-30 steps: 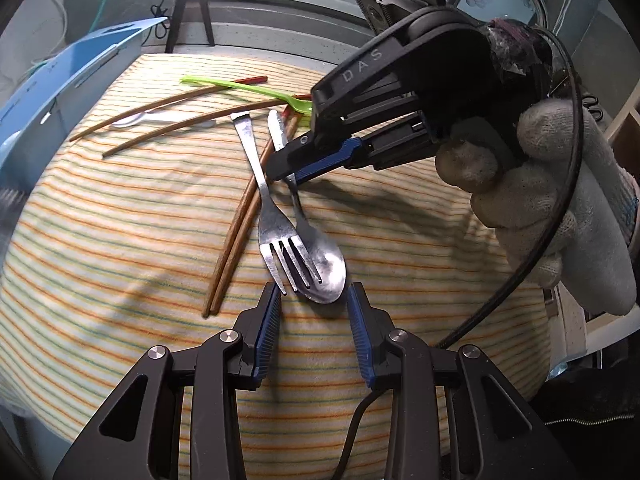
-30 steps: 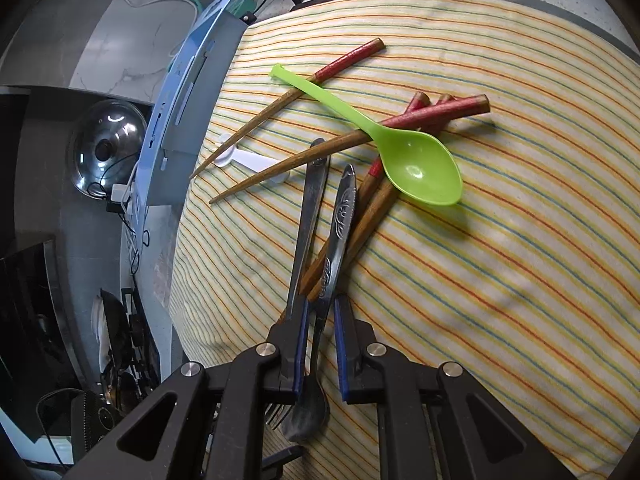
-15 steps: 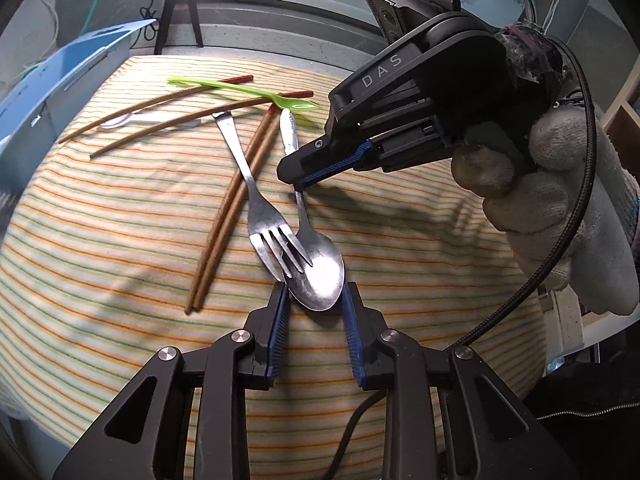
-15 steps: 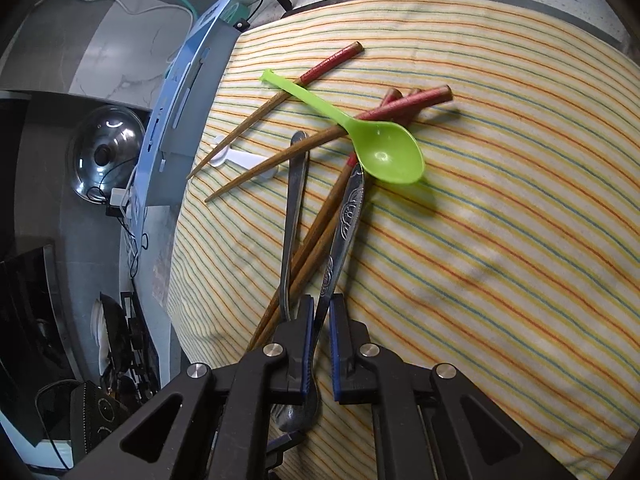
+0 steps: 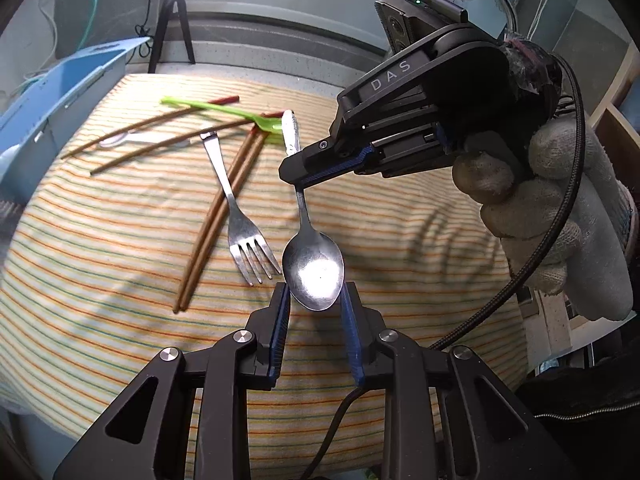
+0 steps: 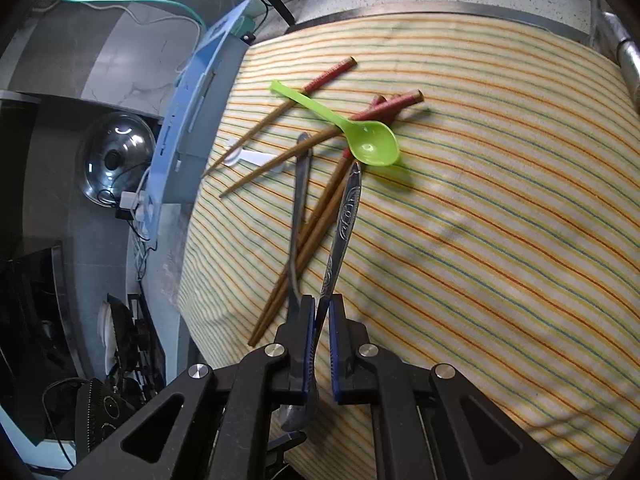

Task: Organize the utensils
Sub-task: 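Grasp the metal fork and spoon handles with the right tool and lift, then carry the metal spoon to the blue basket and open the right tool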

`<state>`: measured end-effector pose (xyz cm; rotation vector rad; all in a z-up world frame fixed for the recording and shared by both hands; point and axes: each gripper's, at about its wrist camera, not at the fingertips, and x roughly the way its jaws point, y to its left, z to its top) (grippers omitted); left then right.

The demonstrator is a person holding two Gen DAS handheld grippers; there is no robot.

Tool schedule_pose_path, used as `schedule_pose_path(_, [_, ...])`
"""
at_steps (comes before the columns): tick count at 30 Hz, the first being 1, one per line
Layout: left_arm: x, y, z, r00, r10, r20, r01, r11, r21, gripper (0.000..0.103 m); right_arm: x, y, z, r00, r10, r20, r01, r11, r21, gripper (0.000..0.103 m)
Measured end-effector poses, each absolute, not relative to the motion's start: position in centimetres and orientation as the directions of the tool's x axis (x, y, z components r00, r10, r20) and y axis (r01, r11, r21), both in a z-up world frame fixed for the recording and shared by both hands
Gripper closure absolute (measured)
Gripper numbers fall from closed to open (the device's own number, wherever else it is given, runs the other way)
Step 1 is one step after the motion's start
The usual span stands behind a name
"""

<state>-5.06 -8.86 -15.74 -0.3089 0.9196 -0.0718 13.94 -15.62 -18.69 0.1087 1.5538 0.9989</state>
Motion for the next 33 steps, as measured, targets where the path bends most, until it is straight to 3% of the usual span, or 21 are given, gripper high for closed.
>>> schedule_pose_path(14, [-4.5, -0.9, -11.2, 0.681, -0.121, -0.722, -0.054, 0.975, -0.214, 0.079, 14.3, -7.9, -12.5, -0.209, 0.679, -0.704, -0.479, 0.556, 0.679, 0.099])
schedule_pose_path(15, [-4.4, 0.0, -11.0, 0.685, -0.114, -0.72, -0.055, 0.977, -0.207, 0.082, 14.4, -7.3, -12.3, -0.206, 0.683, -0.701, -0.48, 0.554, 0.681, 0.099])
schedule_pose_path(16, [-4.3, 0.8, -10.9, 0.686, -0.111, -0.719, -0.055, 0.978, -0.203, 0.095, 14.5, -6.3, -12.0, -0.202, 0.688, -0.697, -0.478, 0.553, 0.683, 0.101])
schedule_pose_path(17, [-4.3, 1.7, -10.7, 0.689, -0.106, -0.716, -0.057, 0.978, -0.2, 0.096, 14.6, -5.5, -11.8, -0.203, 0.691, -0.694, -0.475, 0.551, 0.687, 0.101])
schedule_pose_path(33, [-0.7, 14.6, -11.5, 0.681, -0.03, -0.732, -0.096, 0.987, -0.129, 0.096, 16.4, 8.5, -13.0, -0.222, 0.724, -0.653, -0.411, 0.538, 0.736, 0.101])
